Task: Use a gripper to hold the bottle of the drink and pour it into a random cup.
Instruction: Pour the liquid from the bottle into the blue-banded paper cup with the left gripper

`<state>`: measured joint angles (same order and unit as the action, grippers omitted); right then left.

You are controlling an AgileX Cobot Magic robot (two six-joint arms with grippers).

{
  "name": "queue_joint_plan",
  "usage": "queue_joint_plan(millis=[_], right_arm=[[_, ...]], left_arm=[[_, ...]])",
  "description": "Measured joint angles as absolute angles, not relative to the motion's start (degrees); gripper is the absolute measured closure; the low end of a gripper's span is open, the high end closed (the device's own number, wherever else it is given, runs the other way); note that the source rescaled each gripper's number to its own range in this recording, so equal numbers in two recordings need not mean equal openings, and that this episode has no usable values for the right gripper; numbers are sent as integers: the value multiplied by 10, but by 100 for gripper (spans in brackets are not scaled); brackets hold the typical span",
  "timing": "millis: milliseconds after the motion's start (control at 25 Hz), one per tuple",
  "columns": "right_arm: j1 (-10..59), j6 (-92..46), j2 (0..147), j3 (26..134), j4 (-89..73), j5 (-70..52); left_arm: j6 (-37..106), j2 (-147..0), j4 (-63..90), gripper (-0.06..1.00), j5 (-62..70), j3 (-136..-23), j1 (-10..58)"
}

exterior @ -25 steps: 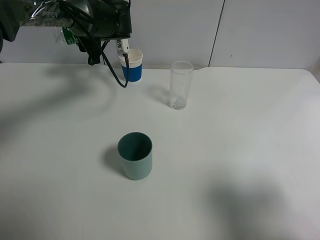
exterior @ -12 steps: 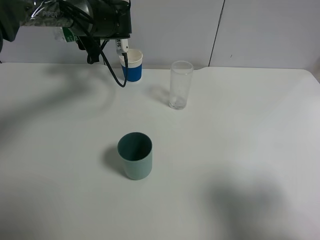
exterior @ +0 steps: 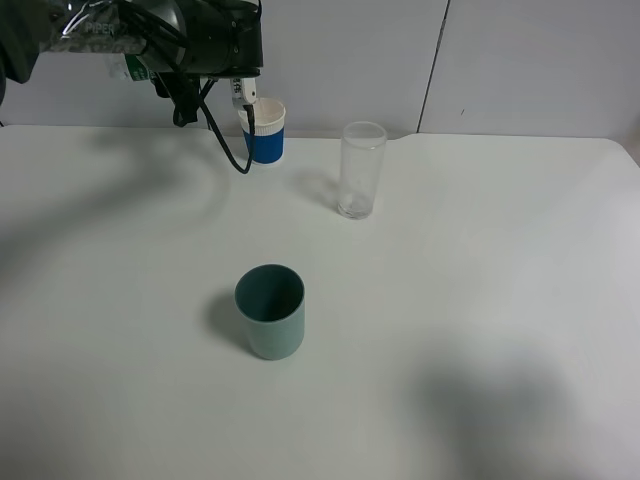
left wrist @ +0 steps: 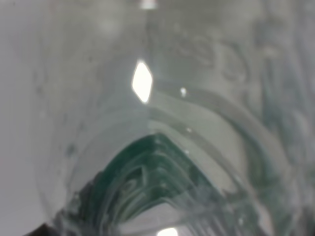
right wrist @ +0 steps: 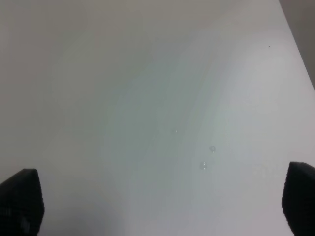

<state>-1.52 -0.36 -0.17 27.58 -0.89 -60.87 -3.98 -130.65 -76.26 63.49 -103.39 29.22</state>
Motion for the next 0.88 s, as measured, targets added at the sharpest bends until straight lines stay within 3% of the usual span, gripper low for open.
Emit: queue_joint_plan(millis=[880], right_arm=[[-15, -4, -2, 276, -9, -609]], left_arm=[[0, -1306, -778, 94, 633, -1034, 292]])
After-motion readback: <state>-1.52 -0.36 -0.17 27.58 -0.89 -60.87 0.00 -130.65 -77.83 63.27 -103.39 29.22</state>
